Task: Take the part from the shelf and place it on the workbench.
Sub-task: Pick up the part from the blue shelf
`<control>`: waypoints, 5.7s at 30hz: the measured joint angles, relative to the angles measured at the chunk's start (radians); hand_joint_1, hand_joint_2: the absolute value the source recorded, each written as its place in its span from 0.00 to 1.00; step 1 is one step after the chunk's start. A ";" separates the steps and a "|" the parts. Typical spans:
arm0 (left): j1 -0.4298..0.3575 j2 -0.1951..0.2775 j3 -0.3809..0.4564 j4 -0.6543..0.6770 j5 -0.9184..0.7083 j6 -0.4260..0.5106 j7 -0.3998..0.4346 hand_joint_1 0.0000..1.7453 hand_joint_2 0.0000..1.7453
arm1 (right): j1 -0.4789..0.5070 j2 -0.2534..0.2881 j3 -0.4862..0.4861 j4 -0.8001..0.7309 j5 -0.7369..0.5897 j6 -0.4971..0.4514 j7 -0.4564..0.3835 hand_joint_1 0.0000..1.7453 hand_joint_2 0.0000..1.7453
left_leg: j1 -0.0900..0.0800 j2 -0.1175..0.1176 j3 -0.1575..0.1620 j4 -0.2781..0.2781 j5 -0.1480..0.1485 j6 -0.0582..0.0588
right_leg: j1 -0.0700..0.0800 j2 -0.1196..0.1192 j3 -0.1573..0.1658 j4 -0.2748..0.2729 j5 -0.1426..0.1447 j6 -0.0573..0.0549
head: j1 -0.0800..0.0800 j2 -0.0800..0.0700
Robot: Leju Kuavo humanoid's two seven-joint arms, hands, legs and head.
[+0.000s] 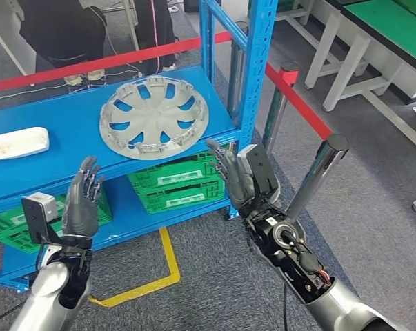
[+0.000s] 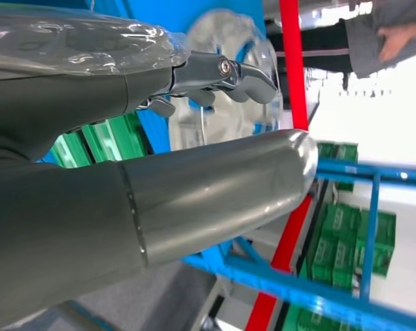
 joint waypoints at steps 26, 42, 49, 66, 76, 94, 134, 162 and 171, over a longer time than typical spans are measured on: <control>0.013 0.003 0.000 0.004 0.000 0.014 -0.013 0.00 0.00 | -0.001 0.003 -0.006 -0.002 0.001 0.021 -0.007 0.00 0.00 | 0.007 0.005 -0.038 0.068 -0.007 -0.027 | -0.005 -0.018 0.020 -0.008 -0.003 -0.017 | 0.000 0.000; 0.014 0.004 0.000 0.001 0.009 0.028 -0.009 0.00 0.00 | 0.000 0.003 -0.007 -0.001 0.000 0.025 -0.011 0.00 0.00 | -0.001 0.000 0.067 -0.010 -0.044 0.010 | 0.003 -0.030 -0.032 0.032 0.037 0.000 | 0.047 0.000; 0.008 0.006 0.001 -0.001 0.009 0.028 -0.020 0.00 0.00 | -0.008 0.003 -0.006 -0.001 0.000 0.030 -0.013 0.00 0.00 | 0.001 0.001 0.008 0.106 -0.103 -0.024 | -0.006 -0.026 0.015 -0.030 0.027 -0.024 | 0.033 0.000; 0.010 0.010 0.002 0.001 0.008 0.014 -0.024 0.00 0.00 | -0.014 0.003 -0.004 0.009 0.000 0.028 -0.013 0.00 0.00 | 0.008 -0.001 0.018 -0.018 0.002 0.016 | -0.008 -0.027 -0.076 0.228 -0.131 0.024 | 0.030 0.000; 0.008 0.010 0.002 0.006 0.007 0.013 -0.026 0.00 0.00 | -0.026 0.003 -0.006 0.028 0.013 0.033 -0.003 0.00 0.00 | -0.004 -0.006 0.064 -0.012 -0.040 0.006 | 0.004 -0.027 0.000 -0.021 0.034 -0.002 | 0.046 0.000; 0.013 0.016 0.004 -0.004 -0.003 0.017 0.002 0.00 0.00 | -0.113 -0.067 -0.036 0.182 0.244 0.187 0.140 0.00 1.00 | -0.001 -0.004 0.069 -0.025 -0.038 -0.006 | 0.007 -0.025 -0.001 -0.021 0.030 -0.011 | 0.016 0.000; 0.051 0.026 0.008 -0.059 -0.020 0.062 0.037 0.00 0.00 | -0.525 -0.141 0.119 0.467 0.864 0.571 0.161 0.00 1.00 | -0.002 -0.006 0.068 -0.025 -0.038 -0.005 | 0.004 -0.026 0.000 -0.022 0.030 -0.010 | 0.012 0.000; 0.007 0.008 0.023 -0.058 -0.007 0.018 0.007 0.00 0.00 | -0.605 0.038 0.265 0.506 0.843 0.472 -0.123 0.00 1.00 | -0.002 -0.006 0.068 -0.025 -0.038 -0.006 | 0.004 -0.027 -0.001 -0.022 0.030 -0.010 | 0.011 0.000; -0.028 -0.007 0.023 -0.016 0.000 -0.022 -0.016 0.00 0.00 | -0.597 0.061 0.284 0.775 0.763 0.482 -0.210 0.00 1.00 | -0.002 -0.006 0.068 -0.024 -0.038 -0.006 | 0.004 -0.027 -0.001 -0.022 0.030 -0.010 | 0.012 0.000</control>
